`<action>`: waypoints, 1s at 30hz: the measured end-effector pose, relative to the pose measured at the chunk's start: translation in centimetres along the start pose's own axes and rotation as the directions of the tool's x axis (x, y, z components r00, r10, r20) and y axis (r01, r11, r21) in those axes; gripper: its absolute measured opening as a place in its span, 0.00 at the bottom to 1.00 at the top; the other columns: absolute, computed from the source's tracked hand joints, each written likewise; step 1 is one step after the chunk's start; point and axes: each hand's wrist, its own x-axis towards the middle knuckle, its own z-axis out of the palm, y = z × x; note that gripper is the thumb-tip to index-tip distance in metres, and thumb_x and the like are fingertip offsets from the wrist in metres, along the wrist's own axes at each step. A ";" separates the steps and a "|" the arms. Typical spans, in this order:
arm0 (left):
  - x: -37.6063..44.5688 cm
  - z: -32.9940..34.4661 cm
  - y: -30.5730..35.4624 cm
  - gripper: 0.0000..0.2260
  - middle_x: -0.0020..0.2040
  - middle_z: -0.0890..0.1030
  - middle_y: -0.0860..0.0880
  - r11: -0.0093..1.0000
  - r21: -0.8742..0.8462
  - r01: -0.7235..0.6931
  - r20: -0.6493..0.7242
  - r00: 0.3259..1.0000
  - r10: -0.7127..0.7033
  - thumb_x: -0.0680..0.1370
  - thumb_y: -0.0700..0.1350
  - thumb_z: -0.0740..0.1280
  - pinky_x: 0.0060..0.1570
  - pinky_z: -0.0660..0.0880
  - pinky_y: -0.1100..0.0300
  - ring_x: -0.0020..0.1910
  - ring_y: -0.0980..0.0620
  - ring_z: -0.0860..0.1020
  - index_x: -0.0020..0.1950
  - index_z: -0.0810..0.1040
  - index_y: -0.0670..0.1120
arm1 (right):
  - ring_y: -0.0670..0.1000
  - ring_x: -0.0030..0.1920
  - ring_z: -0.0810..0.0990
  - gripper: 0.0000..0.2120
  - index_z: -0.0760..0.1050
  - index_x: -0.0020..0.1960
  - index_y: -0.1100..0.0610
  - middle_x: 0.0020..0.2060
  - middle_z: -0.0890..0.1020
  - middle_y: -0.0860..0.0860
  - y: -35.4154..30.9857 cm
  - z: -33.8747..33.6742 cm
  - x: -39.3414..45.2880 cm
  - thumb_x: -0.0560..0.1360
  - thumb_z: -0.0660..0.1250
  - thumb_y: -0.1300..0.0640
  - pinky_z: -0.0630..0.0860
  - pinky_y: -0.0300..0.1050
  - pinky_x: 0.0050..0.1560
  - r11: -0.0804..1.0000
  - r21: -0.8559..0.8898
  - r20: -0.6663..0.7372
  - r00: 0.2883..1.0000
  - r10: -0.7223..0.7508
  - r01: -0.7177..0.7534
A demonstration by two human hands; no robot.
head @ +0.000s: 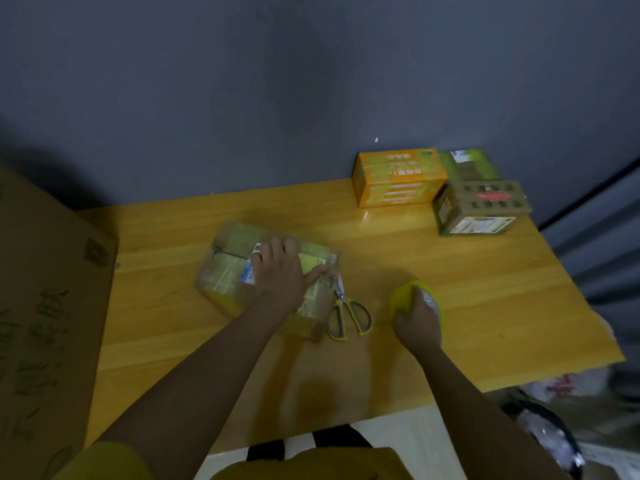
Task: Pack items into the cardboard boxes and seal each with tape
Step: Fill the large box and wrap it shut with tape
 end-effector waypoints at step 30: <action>2.6 -14.6 -8.6 0.07 0.42 0.77 0.45 0.153 -0.982 -0.113 -0.128 0.988 -0.086 0.78 0.34 0.65 0.42 0.77 0.62 0.44 0.49 0.77 0.56 0.77 0.35 | 0.52 0.55 0.77 0.31 0.72 0.68 0.41 0.56 0.82 0.48 -23.6 -13.9 -5.2 0.65 0.58 0.49 0.71 0.46 0.59 0.562 0.315 -0.114 0.618 -0.778 0.765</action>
